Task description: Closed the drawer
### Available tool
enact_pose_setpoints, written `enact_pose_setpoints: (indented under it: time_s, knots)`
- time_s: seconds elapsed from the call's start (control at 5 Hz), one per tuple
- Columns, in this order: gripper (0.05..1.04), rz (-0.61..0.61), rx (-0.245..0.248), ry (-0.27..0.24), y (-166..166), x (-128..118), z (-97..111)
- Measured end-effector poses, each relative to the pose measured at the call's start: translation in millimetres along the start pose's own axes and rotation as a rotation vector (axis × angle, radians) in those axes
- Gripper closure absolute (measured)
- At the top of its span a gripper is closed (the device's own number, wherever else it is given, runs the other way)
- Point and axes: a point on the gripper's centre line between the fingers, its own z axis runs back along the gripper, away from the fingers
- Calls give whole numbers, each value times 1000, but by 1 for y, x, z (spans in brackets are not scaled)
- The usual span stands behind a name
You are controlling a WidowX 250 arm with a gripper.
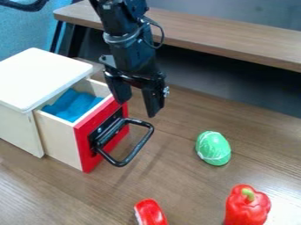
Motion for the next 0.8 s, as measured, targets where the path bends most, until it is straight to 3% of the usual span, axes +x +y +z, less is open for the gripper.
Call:
enact_pose_setpoints:
  time_s: [0.6,0.8]
  knots:
    - [84,27,12,112,-6,-15,-6]
    - [84,49,26,128,-3,-17,-9]
